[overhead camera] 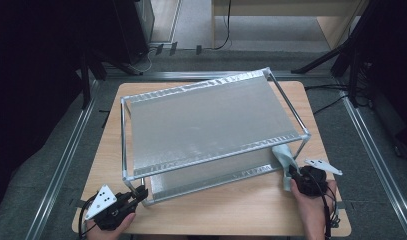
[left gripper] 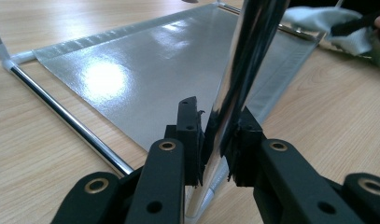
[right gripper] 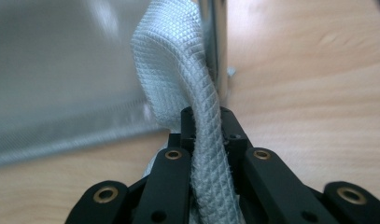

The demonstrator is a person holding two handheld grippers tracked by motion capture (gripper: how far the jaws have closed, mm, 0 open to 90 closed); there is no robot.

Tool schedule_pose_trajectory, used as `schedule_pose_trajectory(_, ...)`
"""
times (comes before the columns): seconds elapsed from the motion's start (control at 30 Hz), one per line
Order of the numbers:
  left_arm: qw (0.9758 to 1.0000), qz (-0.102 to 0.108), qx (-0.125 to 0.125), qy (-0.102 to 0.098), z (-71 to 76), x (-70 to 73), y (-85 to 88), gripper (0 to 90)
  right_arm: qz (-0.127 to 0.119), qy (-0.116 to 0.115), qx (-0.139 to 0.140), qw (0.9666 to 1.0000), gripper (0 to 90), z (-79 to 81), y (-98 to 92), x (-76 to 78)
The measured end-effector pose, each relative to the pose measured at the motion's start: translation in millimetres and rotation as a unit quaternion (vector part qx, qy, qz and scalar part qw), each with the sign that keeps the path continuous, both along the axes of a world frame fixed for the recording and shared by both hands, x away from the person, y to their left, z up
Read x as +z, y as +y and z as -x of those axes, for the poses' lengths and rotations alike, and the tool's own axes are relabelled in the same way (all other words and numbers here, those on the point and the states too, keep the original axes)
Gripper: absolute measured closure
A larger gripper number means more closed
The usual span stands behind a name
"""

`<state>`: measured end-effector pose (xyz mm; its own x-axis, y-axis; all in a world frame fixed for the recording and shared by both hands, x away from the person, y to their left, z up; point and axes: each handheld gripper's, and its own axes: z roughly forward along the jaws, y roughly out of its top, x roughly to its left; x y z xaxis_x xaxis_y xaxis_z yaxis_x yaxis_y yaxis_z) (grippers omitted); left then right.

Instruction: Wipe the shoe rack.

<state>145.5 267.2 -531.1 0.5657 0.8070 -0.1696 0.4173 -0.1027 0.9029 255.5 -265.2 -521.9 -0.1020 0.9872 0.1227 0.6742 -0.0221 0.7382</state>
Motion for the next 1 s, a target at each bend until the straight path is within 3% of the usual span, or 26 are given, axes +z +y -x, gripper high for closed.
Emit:
schedule_pose_trajectory(0.1, 1.0000, 0.001, 0.000, 0.000, -0.1, -0.1, 0.1, 77.3, -0.006, -0.038, -0.008, 0.9992, 83.7, 5.9, -1.6, 19.3)
schedule_pose_trajectory(0.27, 1.0000, 0.001, 0.000, 0.000, -0.2, -0.1, -0.1, 77.3, -0.016, -0.110, -0.011, 0.9937, 83.7, 25.7, 1.8, 58.3)
schedule_pose_trajectory(0.43, 1.0000, 0.001, 0.000, 0.000, -0.1, -0.1, 0.0, 77.3, -0.012, -0.134, 0.000, 0.9909, 83.6, 37.1, 6.4, 73.5)
schedule_pose_trajectory(0.57, 1.0000, 0.001, 0.000, 0.000, -0.1, -0.1, -0.1, 77.3, -0.018, -0.150, -0.030, 0.9881, 83.5, 40.8, -2.8, 75.6)
schedule_pose_trajectory(0.67, 1.0000, 0.001, 0.002, 0.001, -0.2, 0.0, -0.3, 77.3, -0.020, -0.175, -0.034, 0.9838, 83.4, 44.7, -5.1, 91.1)
schedule_pose_trajectory(0.77, 1.0000, 0.002, 0.003, 0.000, 0.0, -0.2, -0.5, 77.3, -0.008, -0.221, -0.028, 0.9748, 83.4, 47.6, 1.8, 115.2)
schedule_pose_trajectory(0.83, 1.0000, 0.002, 0.004, 0.000, 0.2, -0.3, -0.7, 77.4, 0.011, -0.250, -0.020, 0.9679, 83.2, 46.2, 10.3, 128.8)
schedule_pose_trajectory(0.87, 1.0000, 0.003, 0.004, 0.000, 0.2, -0.4, -0.6, 77.4, 0.016, -0.257, -0.016, 0.9661, 82.8, 42.3, 14.1, 133.7)
schedule_pose_trajectory(1.0, 1.0000, 0.006, 0.004, 0.000, 0.4, -0.6, -0.8, 77.4, 0.032, -0.242, 0.013, 0.9697, 79.8, 12.6, 30.8, 139.0)
